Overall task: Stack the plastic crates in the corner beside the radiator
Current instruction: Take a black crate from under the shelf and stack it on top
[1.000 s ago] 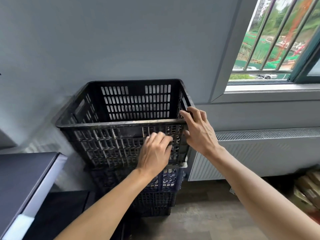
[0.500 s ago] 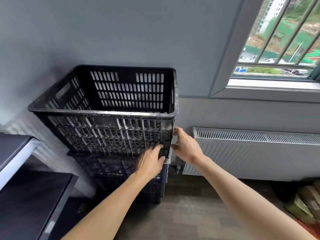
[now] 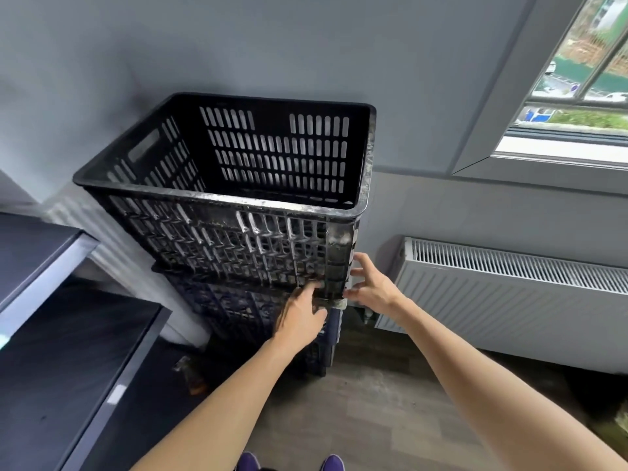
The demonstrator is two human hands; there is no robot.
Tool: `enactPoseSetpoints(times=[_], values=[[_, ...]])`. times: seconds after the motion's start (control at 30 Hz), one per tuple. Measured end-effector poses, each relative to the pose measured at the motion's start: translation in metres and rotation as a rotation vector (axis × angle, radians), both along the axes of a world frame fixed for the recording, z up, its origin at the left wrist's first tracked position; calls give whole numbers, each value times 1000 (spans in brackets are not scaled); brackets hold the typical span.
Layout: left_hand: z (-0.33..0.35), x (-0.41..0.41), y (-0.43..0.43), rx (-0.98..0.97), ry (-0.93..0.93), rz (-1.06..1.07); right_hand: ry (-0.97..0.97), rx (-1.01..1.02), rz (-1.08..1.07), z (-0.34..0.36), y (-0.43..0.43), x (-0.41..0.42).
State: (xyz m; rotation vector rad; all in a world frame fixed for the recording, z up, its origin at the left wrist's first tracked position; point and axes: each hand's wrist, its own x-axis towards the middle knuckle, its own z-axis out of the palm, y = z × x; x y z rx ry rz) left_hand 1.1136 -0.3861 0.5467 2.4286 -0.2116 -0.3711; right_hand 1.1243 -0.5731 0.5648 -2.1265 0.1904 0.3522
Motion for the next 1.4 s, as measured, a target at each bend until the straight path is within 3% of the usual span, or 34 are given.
enactPoseSetpoints(times=[0.2,0.6,1.1,1.4], values=[[-21,-1,-15,-24,165,47,2,124,38,-12,-5,6],[-36,-14,-28,-84,116,193,-177,-145,106,-20,5,0],[-29,-16,-22,-213,229,158,-235,-226,22,-18,3,0],[-31,-3,-27,-141,197,81,-244,-246,54,-13,-4,1]])
